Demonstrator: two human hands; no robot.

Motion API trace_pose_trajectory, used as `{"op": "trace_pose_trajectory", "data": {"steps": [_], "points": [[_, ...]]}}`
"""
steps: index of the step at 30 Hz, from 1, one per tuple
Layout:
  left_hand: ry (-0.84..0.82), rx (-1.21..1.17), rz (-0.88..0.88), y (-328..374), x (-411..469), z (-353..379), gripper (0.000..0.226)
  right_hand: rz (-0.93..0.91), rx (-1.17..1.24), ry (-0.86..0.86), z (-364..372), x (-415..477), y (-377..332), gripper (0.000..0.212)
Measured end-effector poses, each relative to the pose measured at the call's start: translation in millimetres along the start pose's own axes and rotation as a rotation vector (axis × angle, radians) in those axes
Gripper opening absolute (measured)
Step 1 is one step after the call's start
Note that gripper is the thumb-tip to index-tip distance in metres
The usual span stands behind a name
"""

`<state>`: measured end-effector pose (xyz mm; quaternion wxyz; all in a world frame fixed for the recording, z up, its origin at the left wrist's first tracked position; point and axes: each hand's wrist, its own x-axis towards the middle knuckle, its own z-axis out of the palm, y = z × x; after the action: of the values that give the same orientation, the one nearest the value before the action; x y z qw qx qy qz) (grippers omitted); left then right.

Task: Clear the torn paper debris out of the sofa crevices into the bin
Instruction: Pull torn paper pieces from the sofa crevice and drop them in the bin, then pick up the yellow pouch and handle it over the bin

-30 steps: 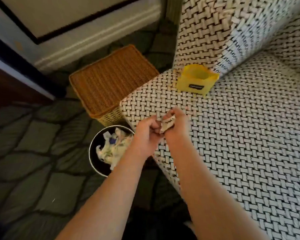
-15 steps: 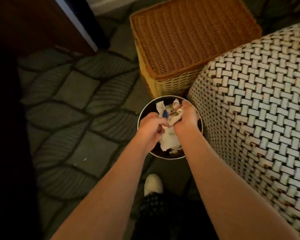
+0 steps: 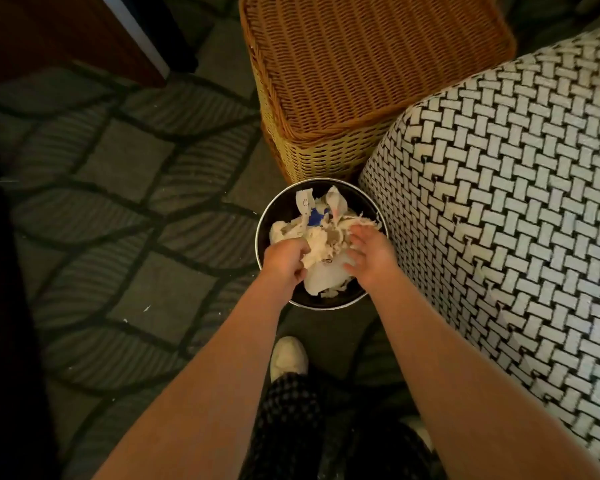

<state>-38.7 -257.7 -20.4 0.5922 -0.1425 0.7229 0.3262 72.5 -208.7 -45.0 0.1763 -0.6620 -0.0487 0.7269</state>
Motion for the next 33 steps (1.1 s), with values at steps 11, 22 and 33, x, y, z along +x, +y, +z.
{"op": "trace_pose_trajectory", "data": {"steps": [11,22,33], "points": [[-0.198,-0.175,0.096,28,-49,25,0.032,-0.019,0.035,0.058,1,-57,-26,0.023],[-0.525,-0.239,0.202,61,-140,118,0.037,-0.18,0.561,-0.295,-20,-114,-95,0.037],[-0.638,-0.361,0.169,-5,-217,245,0.036,-0.369,0.711,-0.242,-170,-173,-160,0.043]]}}
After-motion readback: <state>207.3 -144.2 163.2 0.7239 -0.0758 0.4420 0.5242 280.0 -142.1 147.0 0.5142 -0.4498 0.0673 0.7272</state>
